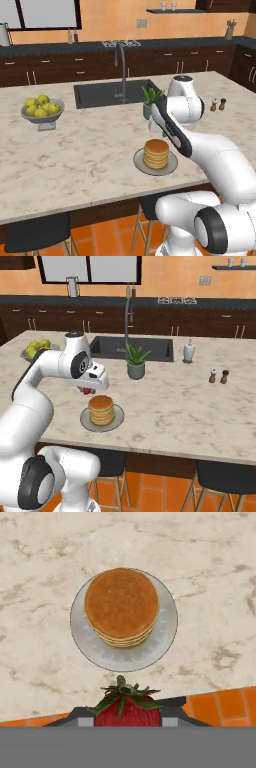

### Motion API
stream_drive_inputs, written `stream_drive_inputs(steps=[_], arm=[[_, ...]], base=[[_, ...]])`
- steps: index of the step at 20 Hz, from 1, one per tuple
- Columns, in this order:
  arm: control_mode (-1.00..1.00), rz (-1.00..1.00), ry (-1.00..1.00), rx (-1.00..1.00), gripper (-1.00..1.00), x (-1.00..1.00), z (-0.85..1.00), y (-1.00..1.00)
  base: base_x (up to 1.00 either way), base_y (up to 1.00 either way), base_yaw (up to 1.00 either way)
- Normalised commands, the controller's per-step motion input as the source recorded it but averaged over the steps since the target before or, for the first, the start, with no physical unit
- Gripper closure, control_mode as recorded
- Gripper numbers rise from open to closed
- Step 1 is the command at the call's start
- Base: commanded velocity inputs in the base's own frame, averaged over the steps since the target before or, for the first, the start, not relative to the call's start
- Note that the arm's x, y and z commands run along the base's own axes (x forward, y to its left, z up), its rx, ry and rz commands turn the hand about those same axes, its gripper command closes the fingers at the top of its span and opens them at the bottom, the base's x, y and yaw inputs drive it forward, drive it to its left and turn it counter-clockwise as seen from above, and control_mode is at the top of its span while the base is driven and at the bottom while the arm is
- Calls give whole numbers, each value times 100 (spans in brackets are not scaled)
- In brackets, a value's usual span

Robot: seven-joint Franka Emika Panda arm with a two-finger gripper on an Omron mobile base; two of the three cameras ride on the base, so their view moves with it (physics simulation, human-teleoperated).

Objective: Take the strawberry from the fridge and place it on top of the pancake, located on the dining counter.

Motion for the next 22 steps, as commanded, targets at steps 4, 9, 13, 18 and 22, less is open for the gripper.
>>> stream_drive_inputs(steps=[4,9,13,18,22], arm=[[-100,0,2,0,100,90,-59,-11],[-100,0,-3,0,100,31,-36,3],[-100,0,0,0,100,25,-35,17],[-100,0,0,0,100,2,-34,0],[-100,0,-3,0,100,35,-17,0]], base=[[0,0,0],[0,0,0],[0,0,0],[0,0,0],[0,0,0]])
